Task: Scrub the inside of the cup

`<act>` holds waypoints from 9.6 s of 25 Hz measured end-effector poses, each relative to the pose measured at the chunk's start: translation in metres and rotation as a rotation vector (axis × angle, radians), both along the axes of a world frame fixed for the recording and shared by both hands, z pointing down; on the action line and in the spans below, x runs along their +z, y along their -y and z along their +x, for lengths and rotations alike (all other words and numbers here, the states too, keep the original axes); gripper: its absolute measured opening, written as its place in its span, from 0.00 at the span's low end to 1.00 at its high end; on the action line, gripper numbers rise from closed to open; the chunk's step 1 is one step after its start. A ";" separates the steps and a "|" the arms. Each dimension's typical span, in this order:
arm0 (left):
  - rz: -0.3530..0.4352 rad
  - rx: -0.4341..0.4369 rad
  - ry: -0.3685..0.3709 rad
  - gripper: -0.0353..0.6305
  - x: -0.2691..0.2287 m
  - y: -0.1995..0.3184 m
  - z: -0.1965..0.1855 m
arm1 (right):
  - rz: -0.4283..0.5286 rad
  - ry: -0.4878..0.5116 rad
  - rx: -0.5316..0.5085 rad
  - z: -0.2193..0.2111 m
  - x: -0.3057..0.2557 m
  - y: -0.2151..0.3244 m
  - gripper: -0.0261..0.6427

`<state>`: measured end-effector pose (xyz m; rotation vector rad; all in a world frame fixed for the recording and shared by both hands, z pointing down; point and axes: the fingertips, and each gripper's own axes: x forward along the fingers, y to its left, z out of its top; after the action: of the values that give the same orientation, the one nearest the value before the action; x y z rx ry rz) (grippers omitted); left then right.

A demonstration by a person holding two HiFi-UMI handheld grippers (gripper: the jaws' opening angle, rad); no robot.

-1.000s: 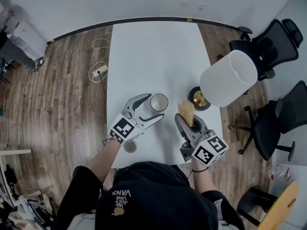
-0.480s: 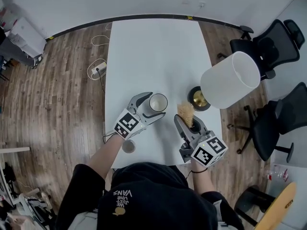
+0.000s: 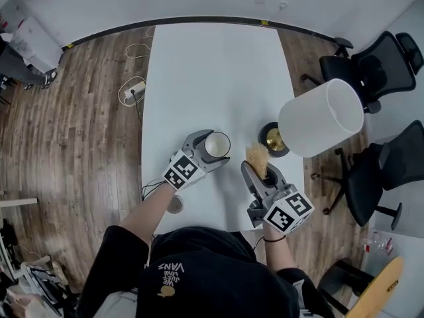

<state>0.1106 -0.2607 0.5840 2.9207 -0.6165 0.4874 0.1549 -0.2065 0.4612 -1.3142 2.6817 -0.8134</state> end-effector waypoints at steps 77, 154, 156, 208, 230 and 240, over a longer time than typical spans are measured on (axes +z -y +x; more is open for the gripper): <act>0.345 0.231 0.637 0.65 -0.078 -0.137 -0.086 | -0.180 -0.741 -0.602 -0.124 0.034 -0.131 0.18; -0.131 -0.121 0.073 0.65 0.000 -0.039 -0.039 | -0.068 -0.125 -0.032 -0.017 0.032 -0.052 0.18; -0.133 -0.126 0.066 0.65 0.003 -0.039 -0.039 | -0.070 -0.115 -0.022 -0.013 0.033 -0.051 0.18; 0.037 -0.072 -0.149 0.46 -0.144 -0.128 -0.105 | 0.072 -0.106 0.001 -0.074 -0.031 -0.106 0.18; 0.104 -0.079 -0.111 0.07 -0.183 -0.199 -0.158 | 0.121 -0.127 0.026 -0.125 -0.053 -0.173 0.18; 0.108 -0.062 -0.108 0.07 -0.184 -0.221 -0.170 | 0.134 -0.142 0.015 -0.144 -0.058 -0.196 0.18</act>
<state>-0.0598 -0.0396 0.3995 2.9929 -0.7381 0.2963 0.0112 -0.0108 0.4029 -1.4086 2.7724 -0.5475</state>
